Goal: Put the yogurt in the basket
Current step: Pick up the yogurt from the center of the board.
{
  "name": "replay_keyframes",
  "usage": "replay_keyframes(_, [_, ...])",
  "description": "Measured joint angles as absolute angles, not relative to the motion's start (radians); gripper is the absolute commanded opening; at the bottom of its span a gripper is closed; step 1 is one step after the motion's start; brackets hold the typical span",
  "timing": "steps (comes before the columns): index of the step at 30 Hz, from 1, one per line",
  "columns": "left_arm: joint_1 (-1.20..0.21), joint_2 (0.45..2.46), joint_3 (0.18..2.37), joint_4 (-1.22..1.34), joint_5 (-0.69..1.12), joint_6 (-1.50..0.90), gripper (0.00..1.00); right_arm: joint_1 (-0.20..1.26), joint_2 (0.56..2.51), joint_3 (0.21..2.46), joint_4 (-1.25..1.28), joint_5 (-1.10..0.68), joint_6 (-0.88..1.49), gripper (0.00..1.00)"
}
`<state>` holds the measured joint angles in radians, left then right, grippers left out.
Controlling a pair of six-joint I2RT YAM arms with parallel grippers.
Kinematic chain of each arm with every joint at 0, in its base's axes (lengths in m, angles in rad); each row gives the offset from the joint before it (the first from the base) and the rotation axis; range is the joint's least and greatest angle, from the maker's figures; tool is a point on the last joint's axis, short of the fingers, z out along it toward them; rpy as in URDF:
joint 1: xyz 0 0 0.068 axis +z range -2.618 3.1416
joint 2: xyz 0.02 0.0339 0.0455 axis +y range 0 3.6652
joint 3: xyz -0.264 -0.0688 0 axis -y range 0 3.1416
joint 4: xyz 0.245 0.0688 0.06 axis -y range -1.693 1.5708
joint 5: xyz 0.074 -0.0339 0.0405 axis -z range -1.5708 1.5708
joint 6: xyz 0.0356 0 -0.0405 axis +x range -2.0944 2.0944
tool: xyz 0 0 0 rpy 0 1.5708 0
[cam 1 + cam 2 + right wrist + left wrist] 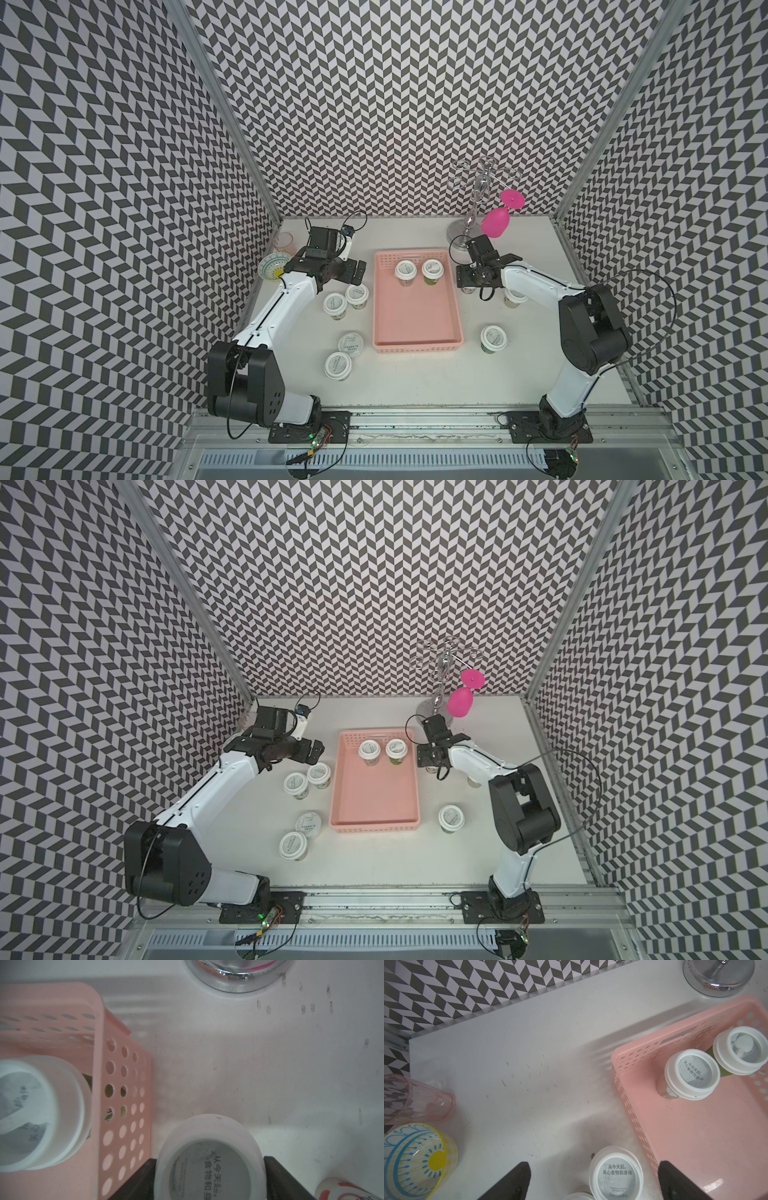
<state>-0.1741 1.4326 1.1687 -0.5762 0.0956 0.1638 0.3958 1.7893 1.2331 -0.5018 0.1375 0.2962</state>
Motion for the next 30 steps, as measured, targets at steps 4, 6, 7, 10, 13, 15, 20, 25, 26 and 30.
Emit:
replay_keyframes(4, [-0.174, 1.433, 1.169, -0.576, 0.096, 0.164, 1.00, 0.396, 1.789, 1.233, -0.502, 0.138, 0.296, 0.79])
replay_keyframes(6, [-0.174, 1.433, 1.169, -0.576, 0.096, 0.164, 1.00, 0.396, 1.789, 1.233, -0.502, 0.138, 0.296, 0.79])
replay_keyframes(7, [-0.174, 1.433, 1.169, -0.576, 0.096, 0.164, 1.00, 0.396, 1.789, 1.233, -0.502, 0.138, 0.296, 0.79])
replay_keyframes(10, [-0.174, 1.433, 1.169, -0.576, 0.099, 0.164, 1.00, 0.396, 1.789, 1.233, -0.502, 0.138, 0.296, 0.79])
replay_keyframes(13, [-0.174, 1.433, 1.169, -0.576, 0.099, 0.164, 1.00, 0.396, 1.789, 1.233, -0.503, 0.139, 0.296, 0.78])
replay_keyframes(15, [-0.174, 1.433, 1.169, -0.576, 0.100, 0.164, 1.00, 0.396, 1.789, 1.233, -0.503, 0.139, 0.296, 0.78])
replay_keyframes(20, [-0.174, 1.433, 1.169, -0.576, 0.100, 0.164, 1.00, 0.396, 1.789, 1.233, -0.503, 0.141, 0.296, 0.77])
replay_keyframes(25, [-0.174, 1.433, 1.169, -0.576, 0.100, 0.164, 1.00, 0.396, 1.788, 1.233, -0.506, 0.141, 0.296, 0.77])
replay_keyframes(26, [-0.174, 1.433, 1.169, -0.576, 0.100, 0.164, 1.00, 0.396, 1.787, 1.233, -0.508, 0.141, 0.297, 0.77])
replay_keyframes(30, [-0.174, 1.433, 1.169, -0.576, 0.100, 0.164, 1.00, 0.396, 1.774, 1.233, -0.522, 0.141, 0.296, 0.77])
